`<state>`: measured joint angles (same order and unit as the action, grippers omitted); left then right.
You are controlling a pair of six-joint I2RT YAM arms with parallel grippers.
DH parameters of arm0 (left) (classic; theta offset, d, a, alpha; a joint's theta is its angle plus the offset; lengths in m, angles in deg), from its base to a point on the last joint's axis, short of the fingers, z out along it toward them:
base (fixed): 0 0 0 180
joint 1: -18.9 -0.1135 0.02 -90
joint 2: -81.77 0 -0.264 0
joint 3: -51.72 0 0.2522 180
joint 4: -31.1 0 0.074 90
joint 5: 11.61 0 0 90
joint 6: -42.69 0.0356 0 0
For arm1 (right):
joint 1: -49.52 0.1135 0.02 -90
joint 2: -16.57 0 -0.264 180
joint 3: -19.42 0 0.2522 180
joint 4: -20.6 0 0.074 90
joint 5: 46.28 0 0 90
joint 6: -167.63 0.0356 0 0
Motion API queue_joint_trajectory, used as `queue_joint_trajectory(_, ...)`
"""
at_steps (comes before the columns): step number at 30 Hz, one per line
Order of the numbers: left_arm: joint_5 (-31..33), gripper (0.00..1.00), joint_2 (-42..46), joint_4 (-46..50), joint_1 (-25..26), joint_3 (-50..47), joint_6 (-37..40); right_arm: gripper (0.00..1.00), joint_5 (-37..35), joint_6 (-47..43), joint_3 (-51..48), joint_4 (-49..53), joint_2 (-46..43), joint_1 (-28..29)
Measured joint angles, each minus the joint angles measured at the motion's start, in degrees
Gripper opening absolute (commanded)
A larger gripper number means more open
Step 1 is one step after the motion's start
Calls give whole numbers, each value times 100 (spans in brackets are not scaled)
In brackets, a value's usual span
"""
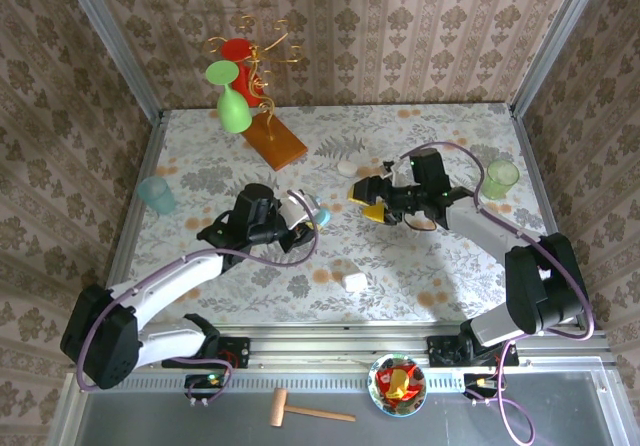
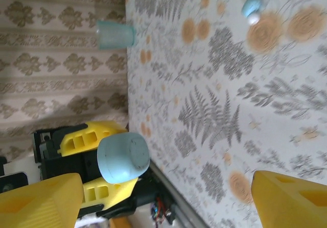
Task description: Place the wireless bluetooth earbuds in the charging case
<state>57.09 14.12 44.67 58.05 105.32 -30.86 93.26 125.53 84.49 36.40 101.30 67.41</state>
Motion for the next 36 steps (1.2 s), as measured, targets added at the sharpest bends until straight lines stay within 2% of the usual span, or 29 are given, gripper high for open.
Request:
queue_joint_trajectory(6, -428, 32, -199, -162, 20, 111, 398, 72, 339, 356, -103, -479, -2, 284)
queue_joint_trajectory(18, -601, 32, -398, -205, 70, 238, 634, 50, 433, 680, -101, -966, 177, 728)
queue_joint_trajectory(24, -592, 34, -398, -232, 68, 247, 638, 30, 417, 785, -103, -973, 247, 761)
queue_joint_trajectory(28, -577, 41, -398, -260, 61, 249, 634, 24, 409, 817, -129, -1113, 245, 743)
queue_joint_trajectory(30, -570, 52, -396, -328, 55, 247, 625, 22, 437, 935, -175, -1276, 245, 719)
queue_joint_trajectory(33, -588, 77, -367, -629, 57, 205, 542, 21, 490, 1220, -227, -1580, 234, 673)
queue_joint_trajectory(36, -669, 88, -199, -1250, 7, -26, 291, 19, 529, 1587, -302, -2013, 190, 619)
